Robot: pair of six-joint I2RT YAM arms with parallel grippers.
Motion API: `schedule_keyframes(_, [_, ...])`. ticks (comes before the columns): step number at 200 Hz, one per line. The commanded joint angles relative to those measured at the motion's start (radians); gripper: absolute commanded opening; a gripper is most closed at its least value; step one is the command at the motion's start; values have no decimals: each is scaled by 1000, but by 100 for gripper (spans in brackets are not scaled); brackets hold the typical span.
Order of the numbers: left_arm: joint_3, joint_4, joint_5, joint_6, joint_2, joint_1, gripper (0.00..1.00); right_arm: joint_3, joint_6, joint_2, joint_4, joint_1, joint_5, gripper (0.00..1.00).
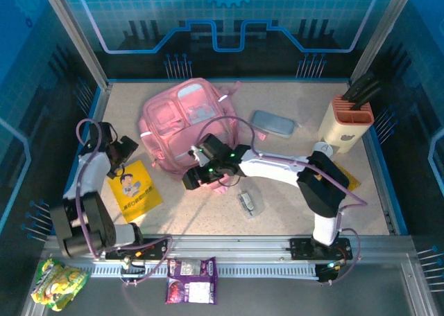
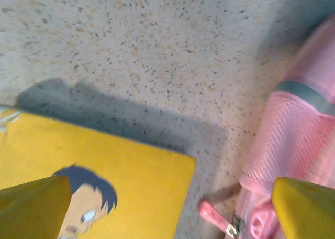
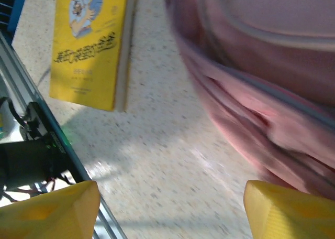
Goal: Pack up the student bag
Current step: Move the book from the bottom-left of the table.
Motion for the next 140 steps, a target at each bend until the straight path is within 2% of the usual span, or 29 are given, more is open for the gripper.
schedule_keyframes(1, [-46,-149,-68,-19,-101,28,99,97,55,96,-17,40,-20,74])
schedule_keyframes(41, [-141,-177,-58,-45,-204,172,99,257,52,228,-56,90,-10,72])
schedule_keyframes(67, [-187,-113,84,-34,-166,236,99,325,49,292,-79,95,-8,69])
schedule_keyframes(79, [-198,-87,122,-32,-135,244,99,347,42,313,-83,98,0,63])
schedule_keyframes(99, [-217,-63,113,-25,-103,243,98,382,32,349,-92,104,20,52])
schedule_keyframes(140, [-270,-12,195,-27,-91,237,94,451,27,405,-107,104,9,56])
